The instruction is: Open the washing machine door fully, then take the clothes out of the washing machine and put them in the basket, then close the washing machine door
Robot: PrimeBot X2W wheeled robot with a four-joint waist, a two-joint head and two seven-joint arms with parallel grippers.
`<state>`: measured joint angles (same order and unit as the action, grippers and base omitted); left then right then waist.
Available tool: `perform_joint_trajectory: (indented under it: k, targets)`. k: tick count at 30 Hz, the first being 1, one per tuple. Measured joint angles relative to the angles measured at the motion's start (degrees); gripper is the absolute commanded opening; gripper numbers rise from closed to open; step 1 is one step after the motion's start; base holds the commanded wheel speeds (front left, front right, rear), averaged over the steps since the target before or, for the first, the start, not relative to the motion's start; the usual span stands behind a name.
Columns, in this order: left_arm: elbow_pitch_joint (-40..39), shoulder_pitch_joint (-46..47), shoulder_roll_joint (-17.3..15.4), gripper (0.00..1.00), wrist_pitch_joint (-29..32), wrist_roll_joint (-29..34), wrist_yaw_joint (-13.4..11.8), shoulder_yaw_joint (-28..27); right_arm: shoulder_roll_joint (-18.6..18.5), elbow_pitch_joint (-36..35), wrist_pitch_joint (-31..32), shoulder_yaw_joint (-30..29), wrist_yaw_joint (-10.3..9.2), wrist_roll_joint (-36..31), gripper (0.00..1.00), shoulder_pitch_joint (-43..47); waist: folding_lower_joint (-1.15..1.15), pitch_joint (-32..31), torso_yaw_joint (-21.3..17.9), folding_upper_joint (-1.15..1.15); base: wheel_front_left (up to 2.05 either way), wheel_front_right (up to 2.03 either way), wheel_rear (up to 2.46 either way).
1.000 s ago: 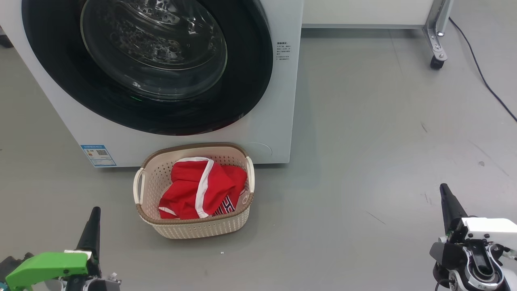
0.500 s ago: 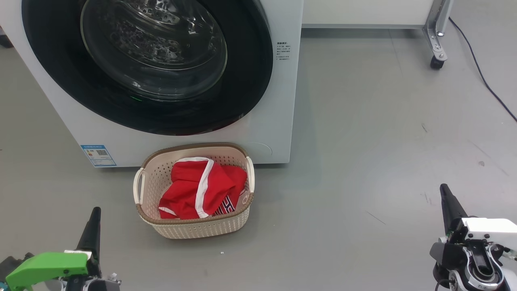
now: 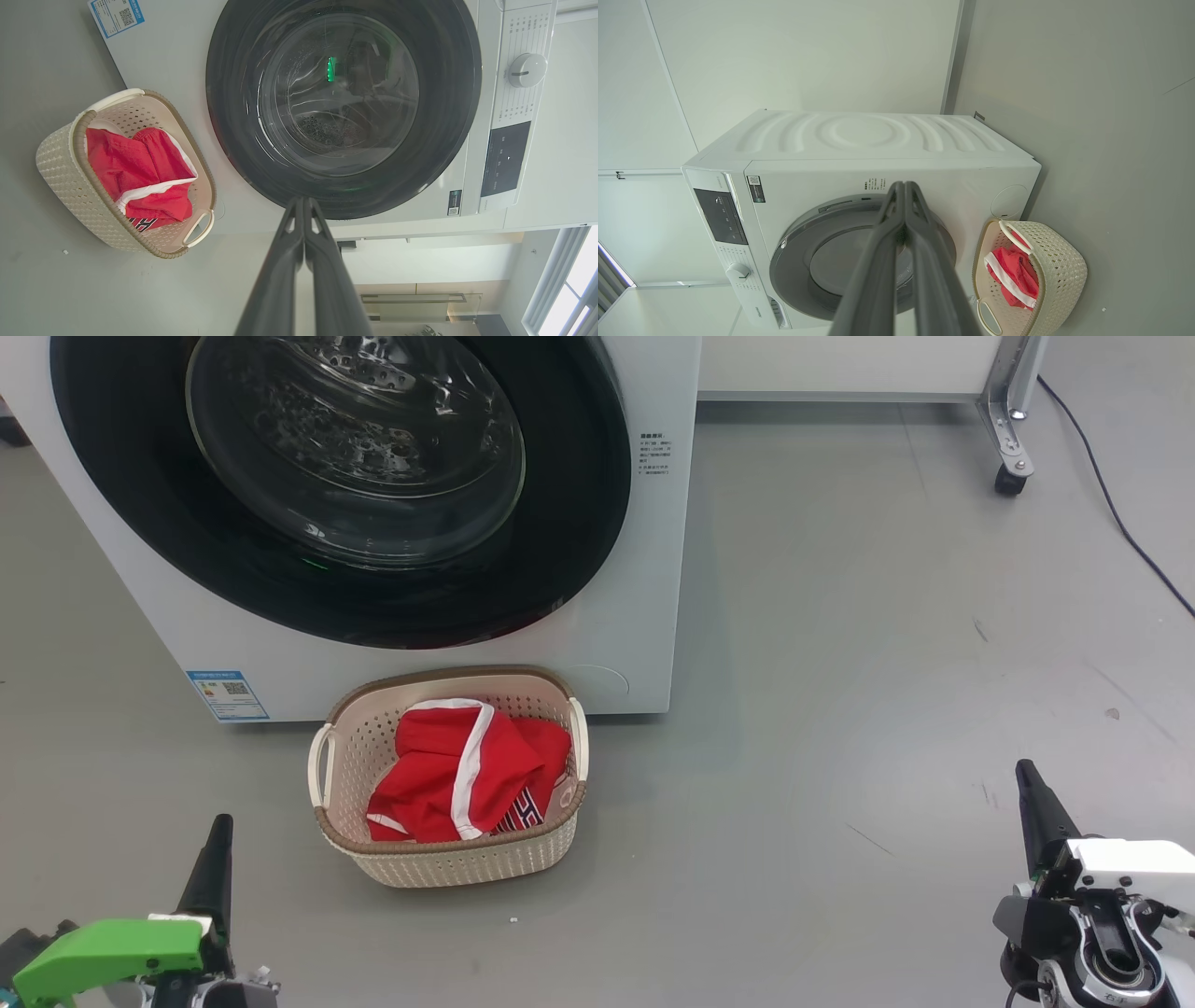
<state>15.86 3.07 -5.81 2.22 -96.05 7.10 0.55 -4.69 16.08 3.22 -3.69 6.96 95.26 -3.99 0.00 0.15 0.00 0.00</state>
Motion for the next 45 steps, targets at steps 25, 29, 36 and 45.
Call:
perform_joint_trajectory:
  k: [25,29,36,45]
  targets:
    - [0.0,0.0,0.2,0.00,0.2,0.0,0.0,-0.2,0.0,0.0,0.0,-0.2,0.00,0.0,0.00,0.0,0.00,0.0,0.0,0.00,0.00,0.00,0.00]
    - [0.0,0.0,0.3,0.00,0.2,0.0,0.0,-0.2,0.0,0.0,0.0,-0.2,0.00,0.0,0.00,0.0,0.00,0.0,0.0,0.00,0.00,0.00,0.00]
    - [0.0,0.0,0.4,0.00,0.2,0.0,0.0,-0.2,0.1,0.0,0.0,-0.3,0.00,0.0,0.00,0.0,0.00,0.0,0.0,0.00,0.00,0.00,0.00]
    - [0.0,0.0,0.5,0.00,0.2,0.0,0.0,-0.3,0.1,-0.1,0.0,-0.3,0.00,0.0,0.00,0.0,0.00,0.0,0.0,0.00,0.00,0.00,0.00]
